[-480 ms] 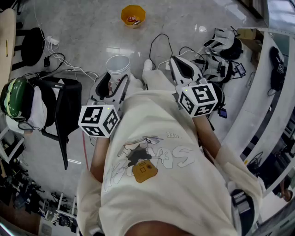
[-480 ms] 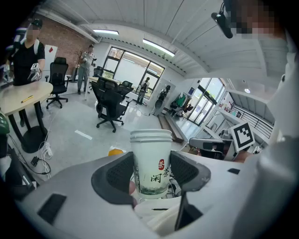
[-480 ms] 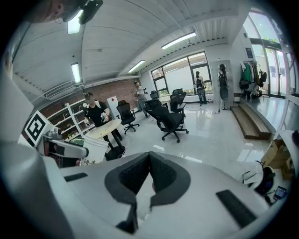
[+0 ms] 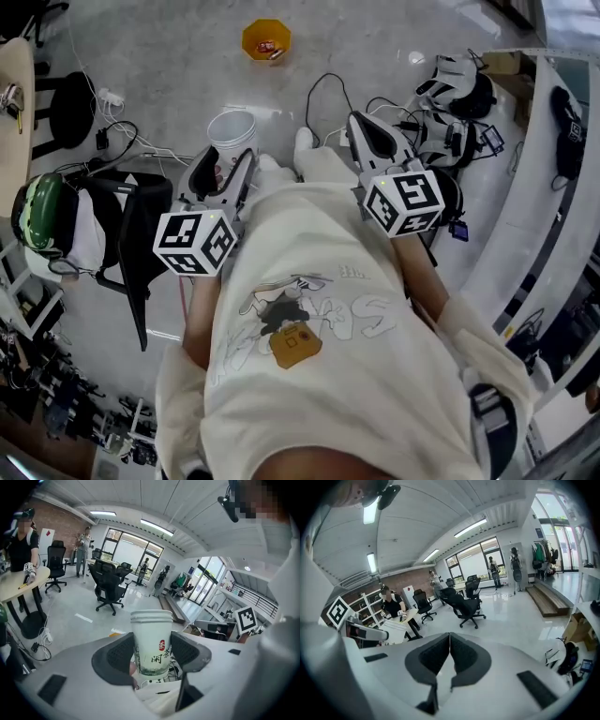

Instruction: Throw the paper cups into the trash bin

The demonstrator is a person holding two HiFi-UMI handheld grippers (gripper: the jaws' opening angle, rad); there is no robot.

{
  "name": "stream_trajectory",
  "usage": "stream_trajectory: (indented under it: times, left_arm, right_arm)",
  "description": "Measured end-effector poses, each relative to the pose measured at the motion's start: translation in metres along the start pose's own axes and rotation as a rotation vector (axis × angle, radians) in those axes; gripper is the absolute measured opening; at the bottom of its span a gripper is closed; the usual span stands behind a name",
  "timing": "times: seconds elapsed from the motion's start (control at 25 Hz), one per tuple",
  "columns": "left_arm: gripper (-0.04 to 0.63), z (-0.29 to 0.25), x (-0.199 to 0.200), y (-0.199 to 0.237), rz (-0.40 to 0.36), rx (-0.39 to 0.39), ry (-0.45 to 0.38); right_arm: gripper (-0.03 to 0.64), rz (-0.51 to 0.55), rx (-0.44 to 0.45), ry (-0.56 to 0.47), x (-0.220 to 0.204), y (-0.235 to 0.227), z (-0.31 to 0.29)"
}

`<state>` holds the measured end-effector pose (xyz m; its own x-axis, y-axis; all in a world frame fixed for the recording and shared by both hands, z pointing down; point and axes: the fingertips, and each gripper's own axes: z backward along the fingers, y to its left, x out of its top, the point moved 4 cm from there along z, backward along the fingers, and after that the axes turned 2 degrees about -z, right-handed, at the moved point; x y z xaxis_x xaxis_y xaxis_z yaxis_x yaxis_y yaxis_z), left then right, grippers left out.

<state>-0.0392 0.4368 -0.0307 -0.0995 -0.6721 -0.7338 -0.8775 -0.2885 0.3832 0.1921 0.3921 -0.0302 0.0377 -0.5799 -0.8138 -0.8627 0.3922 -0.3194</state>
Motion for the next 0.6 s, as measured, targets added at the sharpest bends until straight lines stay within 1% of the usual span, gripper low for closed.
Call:
stream_trajectory:
  times: [0.12, 0.32, 0.48, 0.6]
  left_arm:
    - [0.258, -0.010, 0.004, -0.005, 0.000, 0.006, 0.012]
    - [0.258, -0.027, 0.010, -0.017, -0.004, 0.023, 0.007]
    - [0.258, -0.033, 0.013, -0.011, 0.017, 0.046, 0.020]
    - [0.258, -0.041, 0.019, 0.006, 0.050, 0.058, 0.032]
  right_arm:
    - [0.008, -0.016, 0.006, -0.024, 0.010, -0.013, -0.001]
    - [0.008, -0.012, 0.029, -0.006, 0.012, -0.037, -0.015]
    - [0.008, -0.029, 0.051, 0.031, 0.010, -0.043, -0.031]
    - [0.008, -0.032, 0.065, 0.057, 0.015, -0.041, -0.053]
